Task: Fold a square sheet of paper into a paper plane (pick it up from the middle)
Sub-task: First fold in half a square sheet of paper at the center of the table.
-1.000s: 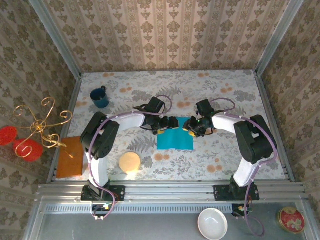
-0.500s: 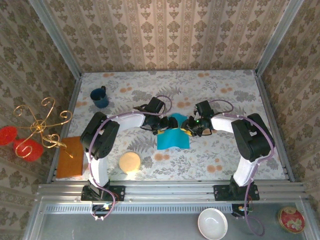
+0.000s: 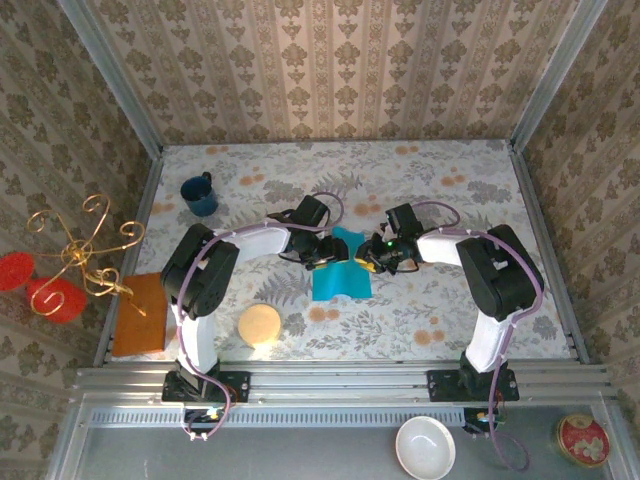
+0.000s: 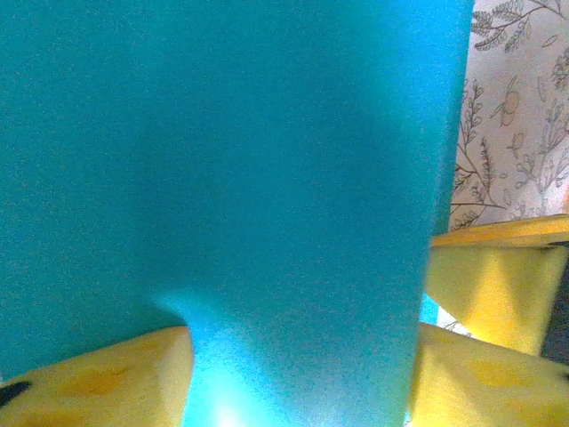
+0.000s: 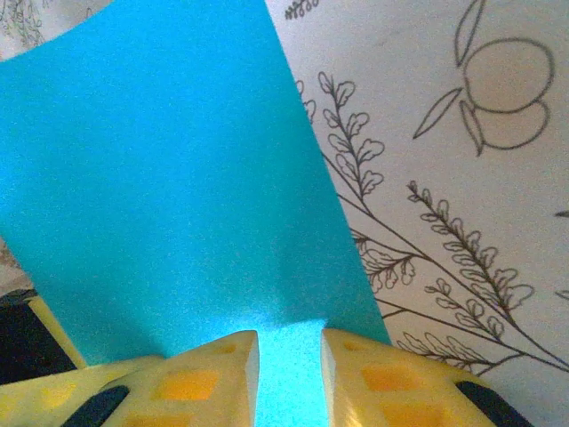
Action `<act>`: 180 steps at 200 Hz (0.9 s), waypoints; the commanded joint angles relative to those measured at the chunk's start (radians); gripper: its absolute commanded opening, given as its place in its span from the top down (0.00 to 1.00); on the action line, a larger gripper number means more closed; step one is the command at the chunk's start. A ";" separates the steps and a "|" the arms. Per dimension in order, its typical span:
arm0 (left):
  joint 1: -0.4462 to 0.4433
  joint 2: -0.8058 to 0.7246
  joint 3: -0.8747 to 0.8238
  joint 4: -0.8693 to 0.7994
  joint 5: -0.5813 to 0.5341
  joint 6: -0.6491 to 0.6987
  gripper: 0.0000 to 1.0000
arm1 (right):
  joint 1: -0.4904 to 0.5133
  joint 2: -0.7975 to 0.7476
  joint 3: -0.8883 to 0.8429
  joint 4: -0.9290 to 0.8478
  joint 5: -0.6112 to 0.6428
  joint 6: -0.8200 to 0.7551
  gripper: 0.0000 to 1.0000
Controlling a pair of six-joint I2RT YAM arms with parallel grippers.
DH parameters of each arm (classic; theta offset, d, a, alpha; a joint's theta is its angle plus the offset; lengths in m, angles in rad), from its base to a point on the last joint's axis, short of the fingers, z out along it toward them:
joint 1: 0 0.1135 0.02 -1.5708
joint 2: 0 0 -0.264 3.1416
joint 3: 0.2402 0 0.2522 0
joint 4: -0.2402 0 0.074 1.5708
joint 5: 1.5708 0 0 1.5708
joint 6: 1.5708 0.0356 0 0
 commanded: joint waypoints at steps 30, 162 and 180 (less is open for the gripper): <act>0.035 -0.050 -0.030 0.056 0.035 0.043 0.59 | -0.068 -0.174 -0.108 0.042 0.040 -0.019 0.56; 0.123 -0.244 -0.105 0.541 0.442 -0.168 0.70 | -0.137 -0.297 -0.120 0.355 -0.297 -0.068 0.10; 0.123 -0.242 -0.098 0.565 0.467 -0.190 0.71 | -0.127 -0.278 -0.102 0.376 -0.324 -0.059 0.10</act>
